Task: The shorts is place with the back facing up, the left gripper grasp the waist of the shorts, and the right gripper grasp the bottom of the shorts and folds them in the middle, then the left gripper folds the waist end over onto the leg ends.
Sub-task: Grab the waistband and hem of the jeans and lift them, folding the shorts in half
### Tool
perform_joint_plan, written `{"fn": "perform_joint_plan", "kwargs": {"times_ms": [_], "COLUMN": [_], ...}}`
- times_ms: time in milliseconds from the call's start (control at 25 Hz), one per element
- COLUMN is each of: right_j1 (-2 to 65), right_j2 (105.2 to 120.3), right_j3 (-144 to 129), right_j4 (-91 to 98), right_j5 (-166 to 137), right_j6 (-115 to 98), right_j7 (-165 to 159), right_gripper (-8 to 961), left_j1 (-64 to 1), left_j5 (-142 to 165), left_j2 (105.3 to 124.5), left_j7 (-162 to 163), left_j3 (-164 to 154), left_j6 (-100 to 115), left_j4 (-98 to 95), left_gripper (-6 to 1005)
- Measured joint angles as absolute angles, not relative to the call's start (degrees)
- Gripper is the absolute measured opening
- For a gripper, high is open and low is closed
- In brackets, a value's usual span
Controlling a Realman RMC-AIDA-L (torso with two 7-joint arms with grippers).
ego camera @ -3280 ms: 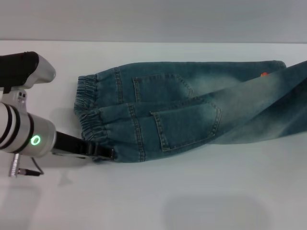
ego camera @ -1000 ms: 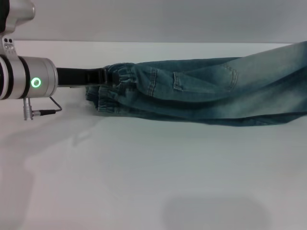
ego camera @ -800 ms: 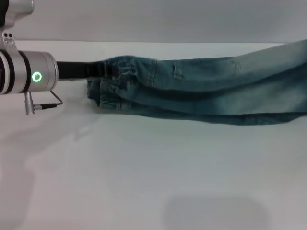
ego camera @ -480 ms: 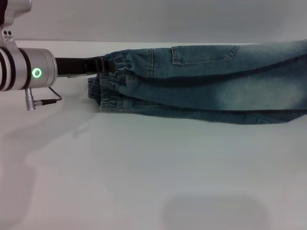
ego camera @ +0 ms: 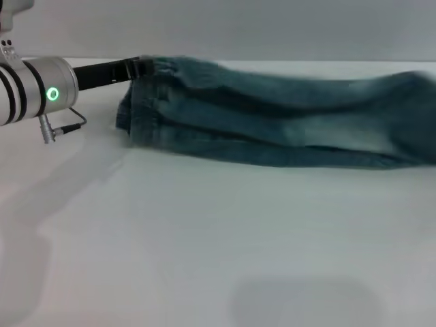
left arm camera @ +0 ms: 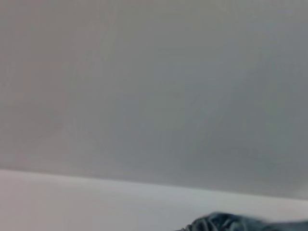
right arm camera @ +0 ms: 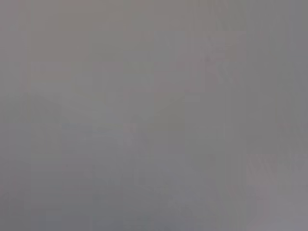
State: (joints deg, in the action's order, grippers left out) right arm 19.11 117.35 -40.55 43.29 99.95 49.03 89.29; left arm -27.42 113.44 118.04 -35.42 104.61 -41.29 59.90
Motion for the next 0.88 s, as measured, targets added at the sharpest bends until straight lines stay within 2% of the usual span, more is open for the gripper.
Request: {"fn": "perform_joint_plan", "kwargs": {"times_ms": [80, 200, 280, 400, 520, 600, 720, 880], "right_j1": [20.8, 21.5, 21.3, 20.8, 20.2, 19.9, 19.9, 19.7], "right_j2": [116.29, 116.19, 116.62, 117.04, 118.35, 118.96, 119.06, 119.09], "right_j3": [-39.3, -39.0, -39.3, -39.8, -40.3, -41.2, -44.1, -46.3], "right_j4": [39.6, 38.1, 38.2, 38.2, 38.3, 37.8, 37.1, 36.8], "right_j5": [100.2, 100.2, 100.2, 99.9, 99.5, 99.5, 99.6, 99.7], "right_j6": [49.1, 49.1, 49.5, 51.7, 55.6, 57.6, 58.4, 59.0], "right_j7": [92.0, 94.9, 96.1, 96.7, 100.6, 104.0, 105.6, 106.4], "right_gripper": [61, 71, 154, 279, 421, 516, 712, 723], "left_j1": [-28.1, -29.0, -29.0, -28.9, -28.6, -28.6, -29.1, -31.1], "left_j5": [112.0, 111.6, 111.7, 111.7, 112.0, 113.3, 118.0, 127.6], "left_j2": [117.91, 117.82, 117.82, 117.79, 117.65, 117.62, 117.60, 117.67], "left_j7": [-37.2, -38.0, -38.0, -38.1, -38.1, -37.8, -36.0, -30.6], "left_j3": [104.8, 104.9, 104.9, 104.9, 105.0, 105.1, 105.5, 106.0], "left_j6": [-40.6, -40.2, -40.2, -40.9, -42.0, -42.8, -44.3, -46.5], "left_j4": [58.1, 55.9, 55.5, 55.3, 55.6, 55.7, 55.7, 54.2], "left_gripper": [159, 175, 407, 513, 618, 655, 709, 782]}}
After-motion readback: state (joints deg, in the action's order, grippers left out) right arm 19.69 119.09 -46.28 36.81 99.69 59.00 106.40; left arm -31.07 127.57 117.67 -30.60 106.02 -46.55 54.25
